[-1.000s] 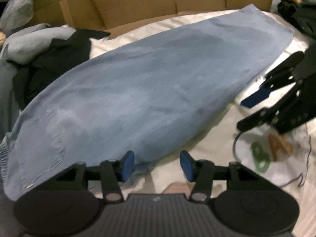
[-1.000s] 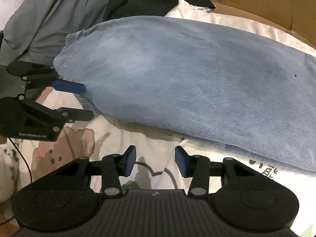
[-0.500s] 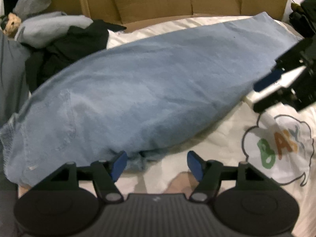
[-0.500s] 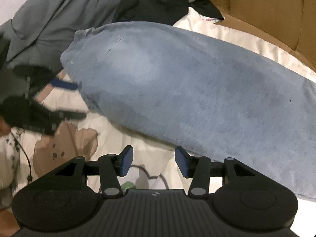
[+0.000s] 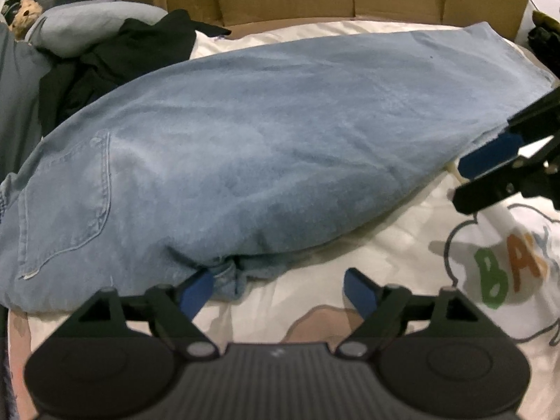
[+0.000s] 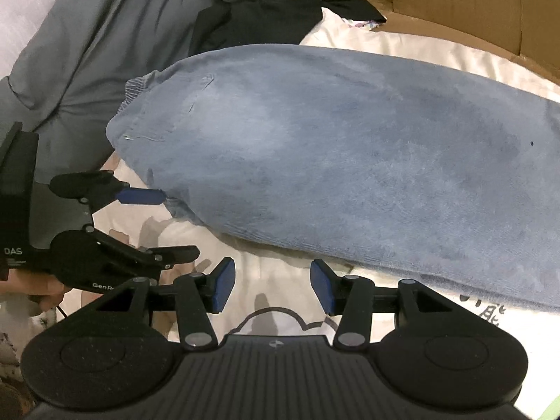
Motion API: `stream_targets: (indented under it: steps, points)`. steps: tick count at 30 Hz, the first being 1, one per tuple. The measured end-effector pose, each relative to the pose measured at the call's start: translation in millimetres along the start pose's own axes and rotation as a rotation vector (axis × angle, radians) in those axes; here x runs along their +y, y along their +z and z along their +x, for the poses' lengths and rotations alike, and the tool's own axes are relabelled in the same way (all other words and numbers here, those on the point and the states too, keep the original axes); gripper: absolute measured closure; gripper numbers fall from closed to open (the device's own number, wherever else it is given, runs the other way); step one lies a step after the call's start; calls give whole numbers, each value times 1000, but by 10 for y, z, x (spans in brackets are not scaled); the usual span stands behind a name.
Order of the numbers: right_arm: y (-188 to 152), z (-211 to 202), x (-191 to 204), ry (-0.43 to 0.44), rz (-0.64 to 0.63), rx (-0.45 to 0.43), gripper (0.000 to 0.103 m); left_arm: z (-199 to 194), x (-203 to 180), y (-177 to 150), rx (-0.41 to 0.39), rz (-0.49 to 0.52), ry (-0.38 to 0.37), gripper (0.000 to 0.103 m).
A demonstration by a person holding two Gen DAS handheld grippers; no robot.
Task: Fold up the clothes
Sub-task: 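Open the left tool and hold both tools above the folded jeans, then pinch the light-blue jeans edge near the waist with the left tool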
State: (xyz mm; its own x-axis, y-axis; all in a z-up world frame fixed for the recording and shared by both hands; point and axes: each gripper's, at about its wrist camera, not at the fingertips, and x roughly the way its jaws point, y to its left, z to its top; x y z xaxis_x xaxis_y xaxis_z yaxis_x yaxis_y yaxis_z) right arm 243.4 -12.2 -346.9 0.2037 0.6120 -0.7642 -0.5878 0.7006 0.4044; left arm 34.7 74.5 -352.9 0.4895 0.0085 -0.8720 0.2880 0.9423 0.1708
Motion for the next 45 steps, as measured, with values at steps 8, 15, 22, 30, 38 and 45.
stream_targets:
  steps: [8, 15, 22, 30, 38, 45]
  points:
    - [-40, -8, -94, -23, 35, -1, 48, 12, -81, -64, -15, 22, 18, 15]
    - [-85, 48, -71, -21, 26, 22, 48, -17, -137, 12, -93, 66, 104, 15]
    - [-82, 129, -18, -13, 16, 37, 48, -55, -218, 71, -160, 120, 163, 15]
    - [-72, 161, 3, -4, 10, 41, 48, -53, -298, 12, -175, 160, 144, 14]
    - [-78, 171, 24, -5, 11, 47, 48, 265, -352, 29, -131, 209, 118, 19]
    - [-47, 108, 5, -1, 13, -9, 48, 24, -105, 182, -182, 71, 47, 50]
